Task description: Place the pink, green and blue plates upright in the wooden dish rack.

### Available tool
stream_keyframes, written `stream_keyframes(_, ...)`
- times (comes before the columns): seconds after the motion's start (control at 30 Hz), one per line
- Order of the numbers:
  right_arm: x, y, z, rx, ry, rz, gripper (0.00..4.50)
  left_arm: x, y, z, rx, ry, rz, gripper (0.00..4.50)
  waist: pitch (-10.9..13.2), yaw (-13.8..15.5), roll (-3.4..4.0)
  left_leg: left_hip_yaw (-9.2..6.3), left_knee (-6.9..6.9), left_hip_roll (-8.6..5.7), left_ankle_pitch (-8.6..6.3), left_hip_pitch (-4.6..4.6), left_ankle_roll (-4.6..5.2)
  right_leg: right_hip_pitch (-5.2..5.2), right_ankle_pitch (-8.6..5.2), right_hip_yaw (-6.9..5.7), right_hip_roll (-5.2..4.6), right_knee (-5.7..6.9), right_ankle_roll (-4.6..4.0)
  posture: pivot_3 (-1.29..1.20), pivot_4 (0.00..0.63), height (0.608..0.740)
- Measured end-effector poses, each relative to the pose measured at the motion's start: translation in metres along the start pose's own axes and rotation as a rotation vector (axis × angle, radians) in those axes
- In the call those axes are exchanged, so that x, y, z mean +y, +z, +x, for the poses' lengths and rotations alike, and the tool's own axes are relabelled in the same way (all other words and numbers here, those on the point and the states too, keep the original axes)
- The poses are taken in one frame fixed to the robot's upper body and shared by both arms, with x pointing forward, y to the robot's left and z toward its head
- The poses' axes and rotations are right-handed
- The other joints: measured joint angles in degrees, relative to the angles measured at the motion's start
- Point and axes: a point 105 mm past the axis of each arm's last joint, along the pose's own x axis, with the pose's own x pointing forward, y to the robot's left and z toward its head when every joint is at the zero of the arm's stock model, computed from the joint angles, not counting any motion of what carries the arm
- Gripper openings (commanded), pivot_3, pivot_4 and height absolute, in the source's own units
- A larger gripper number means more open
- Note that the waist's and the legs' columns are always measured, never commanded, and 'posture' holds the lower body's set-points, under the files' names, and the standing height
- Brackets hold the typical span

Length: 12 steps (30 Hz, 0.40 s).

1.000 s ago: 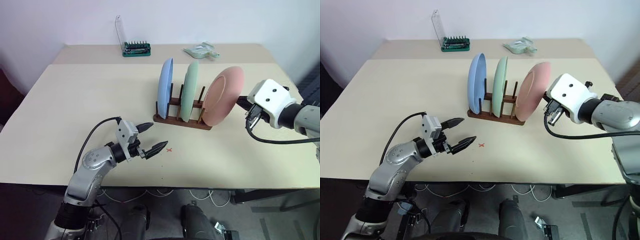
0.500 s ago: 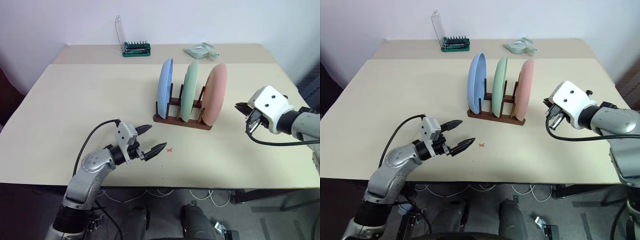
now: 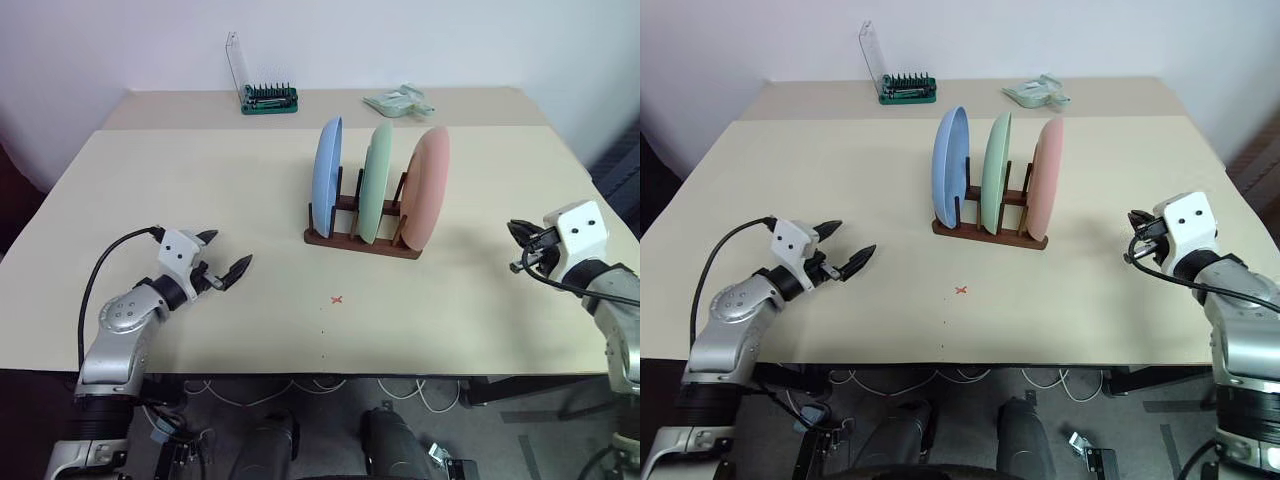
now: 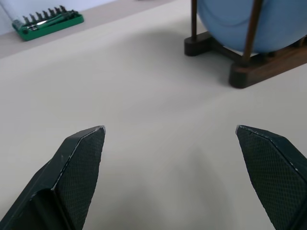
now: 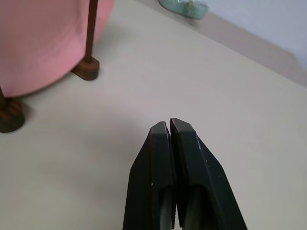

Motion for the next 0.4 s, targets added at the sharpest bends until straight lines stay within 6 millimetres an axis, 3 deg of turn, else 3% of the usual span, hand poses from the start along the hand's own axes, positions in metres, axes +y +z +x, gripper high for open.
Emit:
stream_keyframes(0.1, 0.003, -0.004, -0.002, -0.020, 0.016, 0.037, 0.07, 0.002, -0.006, -0.003, 0.016, 0.008, -0.013, 4.50, 0.0, 0.0, 0.00, -0.02, -0.02, 0.01, 0.00, 0.01, 0.00, 0.00, 0.00, -0.01, 0.01, 0.01, 0.00, 0.00, 0.150, 0.740)
stream_keyframes(0.27, 0.014, -0.033, -0.014, 0.063, 0.064, 0.078, 0.07, 0.000, -0.011, -0.006, 0.025, 0.007, -0.034, 4.50, 0.0, 0.0, 0.00, -0.02, 0.01, -0.01, 0.00, 0.01, 0.00, 0.01, 0.01, 0.00, -0.01, 0.02, 0.02, 0.00, 0.150, 0.740)
stream_keyframes(0.4, 0.012, -0.037, -0.014, 0.066, 0.058, 0.093, 0.07, -0.009, -0.011, -0.001, 0.008, -0.005, -0.060, 4.50, 0.0, -0.2, 0.03, -0.02, 0.03, -0.01, 0.00, 0.07, 0.00, 0.06, 0.03, 0.01, 0.00, 0.04, 0.03, 0.00, 0.150, 0.740)
